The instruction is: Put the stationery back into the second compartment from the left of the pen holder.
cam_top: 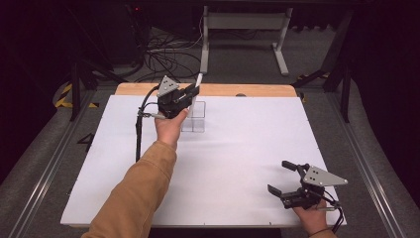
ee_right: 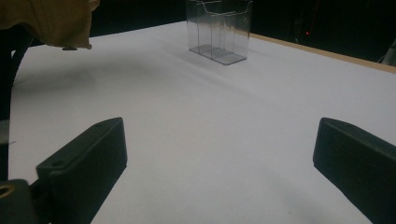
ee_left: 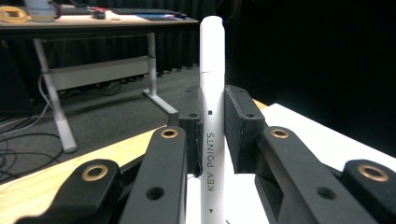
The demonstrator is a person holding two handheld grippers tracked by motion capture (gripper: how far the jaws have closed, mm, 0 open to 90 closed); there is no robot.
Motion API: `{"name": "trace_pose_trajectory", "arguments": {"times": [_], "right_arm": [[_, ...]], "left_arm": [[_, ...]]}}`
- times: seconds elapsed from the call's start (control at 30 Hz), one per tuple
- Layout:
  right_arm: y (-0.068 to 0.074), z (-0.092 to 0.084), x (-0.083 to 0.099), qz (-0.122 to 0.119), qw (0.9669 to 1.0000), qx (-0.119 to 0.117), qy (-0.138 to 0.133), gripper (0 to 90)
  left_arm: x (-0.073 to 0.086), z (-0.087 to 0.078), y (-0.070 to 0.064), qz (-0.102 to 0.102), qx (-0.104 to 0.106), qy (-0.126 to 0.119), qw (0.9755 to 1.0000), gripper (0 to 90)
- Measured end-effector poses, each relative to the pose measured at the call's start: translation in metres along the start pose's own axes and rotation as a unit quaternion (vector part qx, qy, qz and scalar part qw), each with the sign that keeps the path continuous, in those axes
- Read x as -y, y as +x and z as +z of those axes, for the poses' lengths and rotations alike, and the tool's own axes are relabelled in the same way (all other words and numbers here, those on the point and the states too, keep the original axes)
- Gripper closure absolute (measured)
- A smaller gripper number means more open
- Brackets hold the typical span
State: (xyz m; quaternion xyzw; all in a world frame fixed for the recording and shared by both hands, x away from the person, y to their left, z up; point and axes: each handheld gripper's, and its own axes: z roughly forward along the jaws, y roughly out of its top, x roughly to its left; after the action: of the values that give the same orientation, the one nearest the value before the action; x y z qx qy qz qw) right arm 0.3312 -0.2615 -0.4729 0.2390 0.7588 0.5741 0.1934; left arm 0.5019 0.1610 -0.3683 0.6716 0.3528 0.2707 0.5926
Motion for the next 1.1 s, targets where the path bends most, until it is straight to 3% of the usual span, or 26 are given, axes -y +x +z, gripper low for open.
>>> {"name": "trace_pose_trajectory", "arguments": {"times": [0.1, 0.37, 0.77, 1.1], "right_arm": [[0.000, 0.000, 0.000, -0.001, 1.0000, 0.000, 0.000, 3.3], [0.000, 0.000, 0.000, -0.002, 1.0000, -0.001, -0.001, 3.3], [0.000, 0.000, 0.000, -0.002, 1.0000, -0.001, -0.001, 3.3], [0.000, 0.000, 0.000, -0.002, 1.0000, -0.001, -0.001, 3.3]], "left_arm": [[0.002, 0.003, 0.004, -0.005, -0.007, -0.009, 0.9999, 78.2], [0.007, 0.008, 0.011, 0.001, -0.030, -0.006, 0.9995, 78.1], [0.010, 0.010, 0.014, -0.001, -0.032, -0.002, 0.9995, 78.1], [0.015, 0.015, 0.015, 0.007, -0.033, 0.016, 0.9993, 78.1]]}}
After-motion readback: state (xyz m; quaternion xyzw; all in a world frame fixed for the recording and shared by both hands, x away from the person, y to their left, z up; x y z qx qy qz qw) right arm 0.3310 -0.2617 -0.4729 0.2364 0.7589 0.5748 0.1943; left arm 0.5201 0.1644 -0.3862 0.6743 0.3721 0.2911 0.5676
